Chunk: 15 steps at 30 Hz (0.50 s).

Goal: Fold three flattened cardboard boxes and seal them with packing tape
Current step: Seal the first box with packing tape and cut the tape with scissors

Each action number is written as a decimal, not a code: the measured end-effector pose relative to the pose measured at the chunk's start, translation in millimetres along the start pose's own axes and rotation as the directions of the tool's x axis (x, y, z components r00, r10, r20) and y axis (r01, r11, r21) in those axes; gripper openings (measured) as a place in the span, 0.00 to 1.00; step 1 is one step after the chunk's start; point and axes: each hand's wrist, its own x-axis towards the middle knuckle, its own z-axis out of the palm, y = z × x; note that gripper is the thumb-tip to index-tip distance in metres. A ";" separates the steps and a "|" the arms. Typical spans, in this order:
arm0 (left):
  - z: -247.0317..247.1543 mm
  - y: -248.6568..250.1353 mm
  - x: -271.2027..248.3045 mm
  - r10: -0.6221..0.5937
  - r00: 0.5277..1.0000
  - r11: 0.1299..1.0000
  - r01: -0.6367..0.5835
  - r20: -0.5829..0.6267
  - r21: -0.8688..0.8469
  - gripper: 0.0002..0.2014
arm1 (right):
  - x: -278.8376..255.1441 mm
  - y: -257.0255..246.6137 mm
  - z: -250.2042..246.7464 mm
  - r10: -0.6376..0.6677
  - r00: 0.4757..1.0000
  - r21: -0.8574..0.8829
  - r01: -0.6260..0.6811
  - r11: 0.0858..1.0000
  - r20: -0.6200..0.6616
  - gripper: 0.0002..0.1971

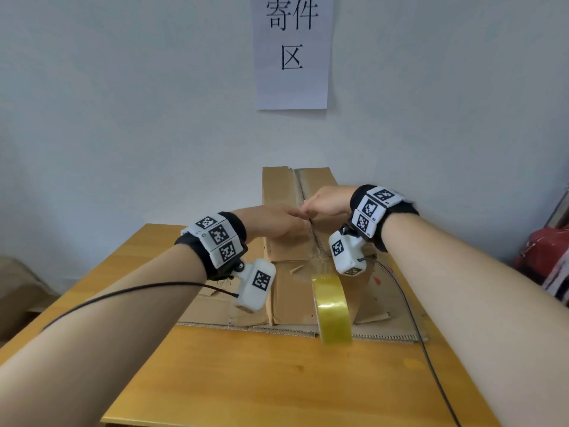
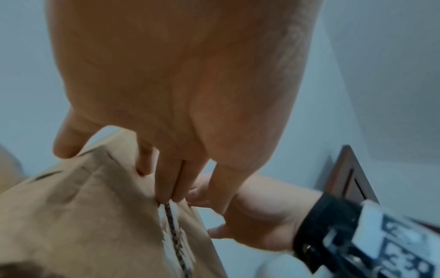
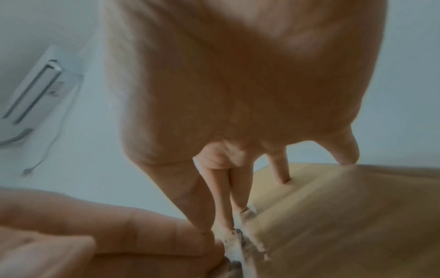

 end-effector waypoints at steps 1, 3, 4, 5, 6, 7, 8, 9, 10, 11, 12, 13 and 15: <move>-0.4 0.0 -0.7 -0.008 1.000 1.000 0.007 -0.030 -0.021 0.21 | 0.5 -0.2 0.3 0.002 1.000 0.015 -0.002 1.000 -0.002 0.11; -2.4 -0.8 0.2 -0.018 0.999 0.999 0.017 -0.031 -0.040 0.22 | 2.5 2.1 2.1 -0.013 1.000 0.032 0.014 0.999 -0.023 0.13; -4.1 -1.5 1.6 -0.020 1.000 0.999 0.019 -0.023 -0.043 0.23 | 3.0 2.6 4.1 -0.019 1.000 0.018 0.019 1.000 -0.012 0.13; -6.1 -0.5 2.2 -0.018 1.000 0.999 0.017 -0.026 -0.037 0.23 | 3.4 2.8 4.6 -0.014 1.000 -0.014 0.014 1.000 0.012 0.14; -8.5 1.1 3.7 -0.020 0.999 1.000 0.019 -0.044 -0.024 0.23 | 0.8 2.2 4.8 -0.006 0.999 -0.051 0.008 0.999 0.035 0.17; -10.5 3.9 5.5 -0.025 0.997 1.000 0.024 -0.076 -0.012 0.22 | -1.9 1.6 4.2 0.014 0.999 -0.088 -0.010 0.996 0.044 0.19; -12.2 5.6 9.3 -0.030 0.994 1.000 0.030 -0.108 0.004 0.22 | -4.7 1.0 3.4 0.024 0.999 -0.092 -0.021 0.996 0.038 0.20; -13.7 8.1 12.5 -0.033 0.992 0.999 0.036 -0.124 0.022 0.23 | -7.8 0.0 2.4 0.035 0.999 -0.088 -0.032 0.996 0.038 0.20; -14.4 10.2 15.9 -0.040 0.991 0.998 0.045 -0.124 0.039 0.24 | -9.3 1.0 2.9 0.024 0.999 -0.088 -0.022 0.996 0.031 0.19; -14.7 11.4 19.1 -0.043 0.992 0.997 0.050 -0.118 0.053 0.24 | -11.8 1.1 3.5 0.015 1.000 -0.087 -0.013 0.996 0.027 0.18; -15.5 10.7 24.5 -0.047 0.993 0.997 0.053 -0.108 0.061 0.24 | -12.3 2.0 4.9 0.023 0.999 -0.084 -0.020 0.996 0.028 0.18; -16.8 9.8 30.4 -0.048 0.994 0.996 0.055 -0.094 0.067 0.24 | -14.1 2.9 6.9 0.026 0.999 -0.080 -0.023 0.997 0.028 0.17; -20.7 11.2 41.4 -0.051 0.997 0.996 0.056 -0.066 0.076 0.24 | -18.1 5.4 10.1 0.037 0.999 -0.039 -0.036 0.999 0.032 0.12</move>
